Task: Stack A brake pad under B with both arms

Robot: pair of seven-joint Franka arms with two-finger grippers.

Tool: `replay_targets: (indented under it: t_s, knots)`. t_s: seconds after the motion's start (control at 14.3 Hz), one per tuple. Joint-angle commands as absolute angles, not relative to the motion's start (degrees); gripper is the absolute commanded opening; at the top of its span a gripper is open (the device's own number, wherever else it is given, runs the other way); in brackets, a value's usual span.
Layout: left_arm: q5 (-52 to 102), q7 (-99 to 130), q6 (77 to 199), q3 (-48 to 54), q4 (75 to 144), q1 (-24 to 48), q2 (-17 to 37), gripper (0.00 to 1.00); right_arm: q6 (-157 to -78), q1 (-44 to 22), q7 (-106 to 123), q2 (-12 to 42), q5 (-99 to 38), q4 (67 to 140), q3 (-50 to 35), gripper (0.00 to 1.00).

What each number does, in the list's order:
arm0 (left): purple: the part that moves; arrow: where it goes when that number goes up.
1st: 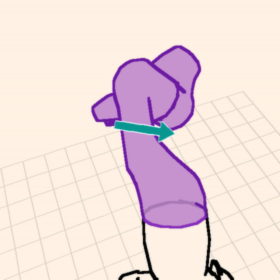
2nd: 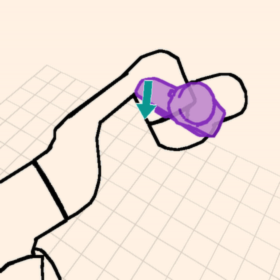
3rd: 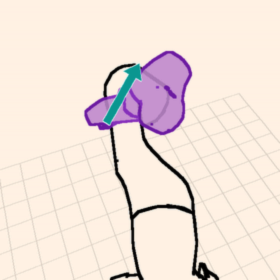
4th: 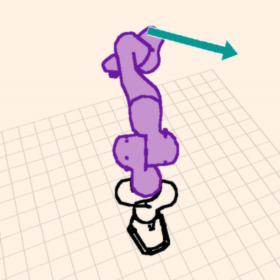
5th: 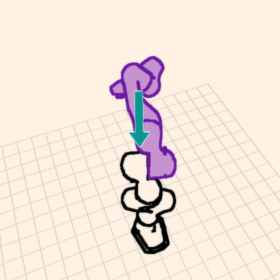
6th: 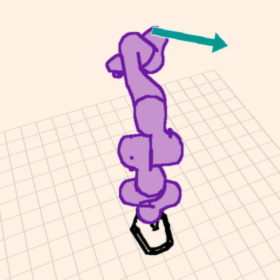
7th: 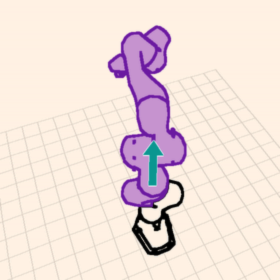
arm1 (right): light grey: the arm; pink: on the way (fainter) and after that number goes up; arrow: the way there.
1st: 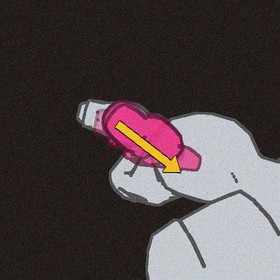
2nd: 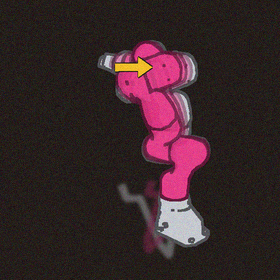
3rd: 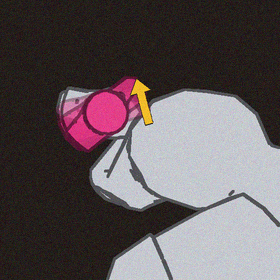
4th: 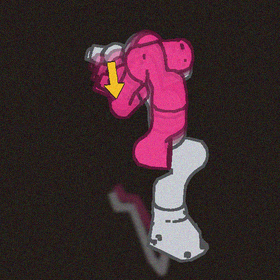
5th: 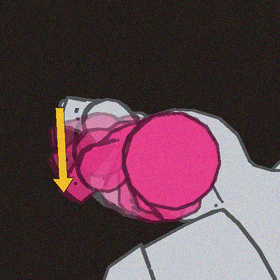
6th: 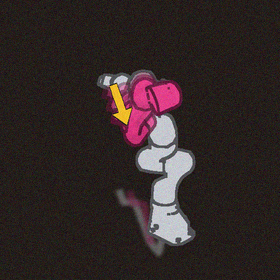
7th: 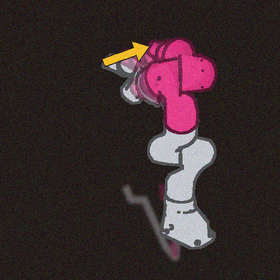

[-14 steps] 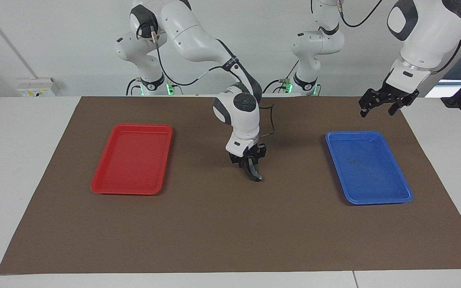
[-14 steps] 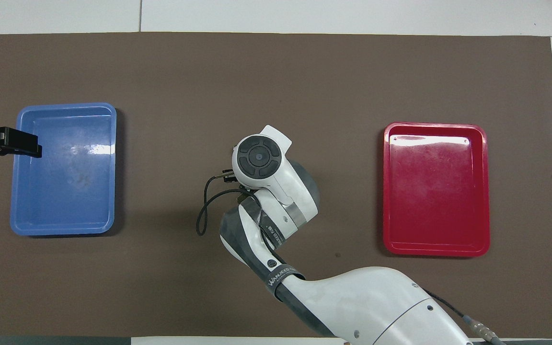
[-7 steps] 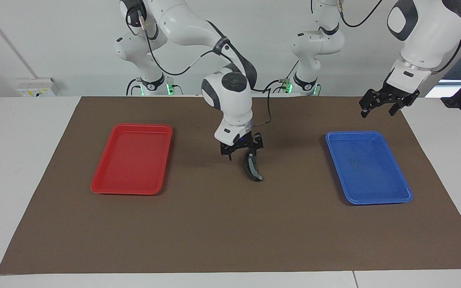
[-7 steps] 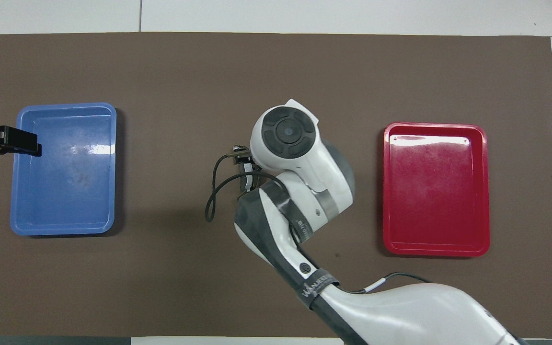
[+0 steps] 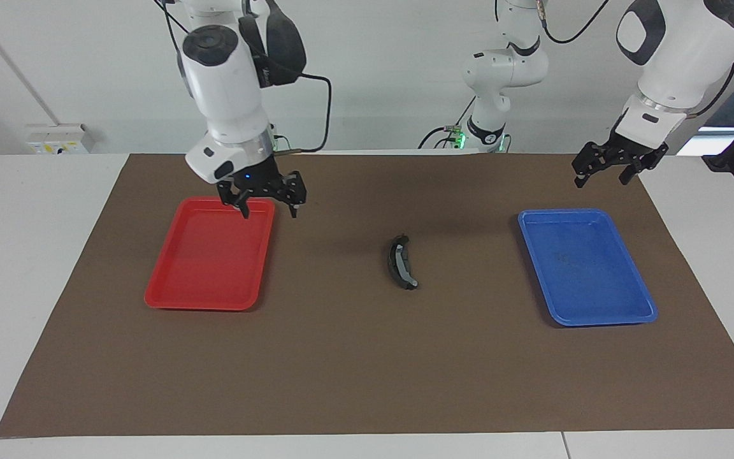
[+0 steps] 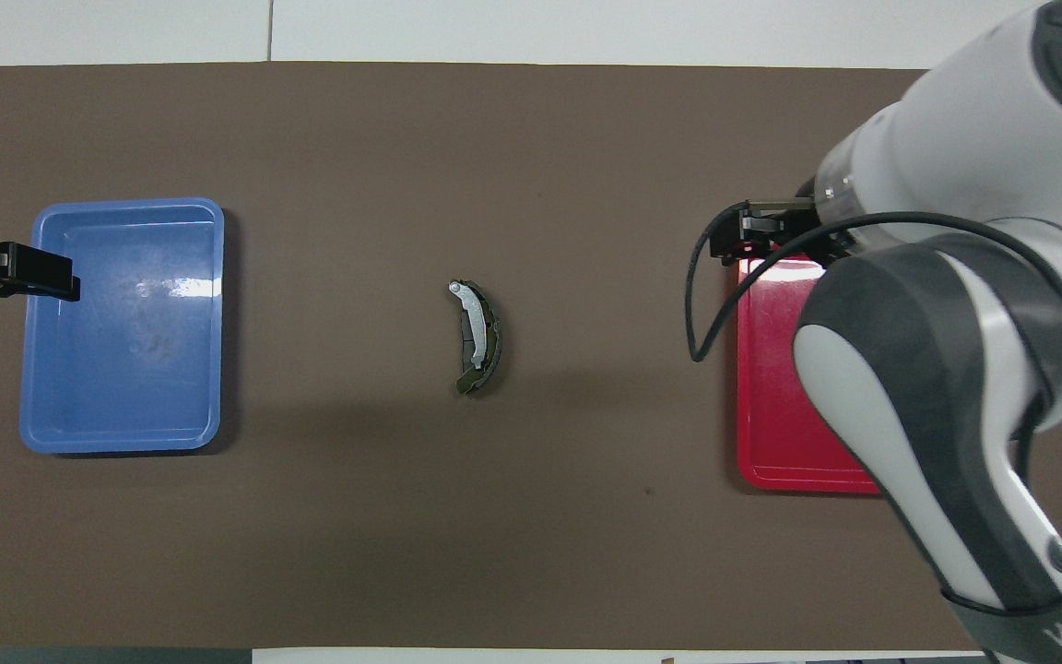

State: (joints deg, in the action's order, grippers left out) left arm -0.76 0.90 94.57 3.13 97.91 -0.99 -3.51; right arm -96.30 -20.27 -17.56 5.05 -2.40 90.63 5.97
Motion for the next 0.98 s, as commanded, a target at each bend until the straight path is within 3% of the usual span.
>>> replay_targets:
  t_s: [0.0, 0.42, 0.91]
  knots:
    - [-2.02, 1.49, 95.36, 2.90, 99.58, -0.44, -4.92, 1.00, -91.16, -15.66, -12.50, 0.45, -1.76, 92.20, 5.19, 0.99]
    - [-2.02, 1.23, 94.83, 2.90, 99.58, -0.62, -4.92, 1.00, -86.84, -5.90, -5.63, -1.67, -1.76, 92.46, 5.19, 0.99]
    - [-2.02, 1.23, 94.92, 2.81, 99.58, -1.32, -4.92, 1.00, -85.61, -4.40, -5.54, -1.49, -1.67, 91.32, 5.36, 0.99]
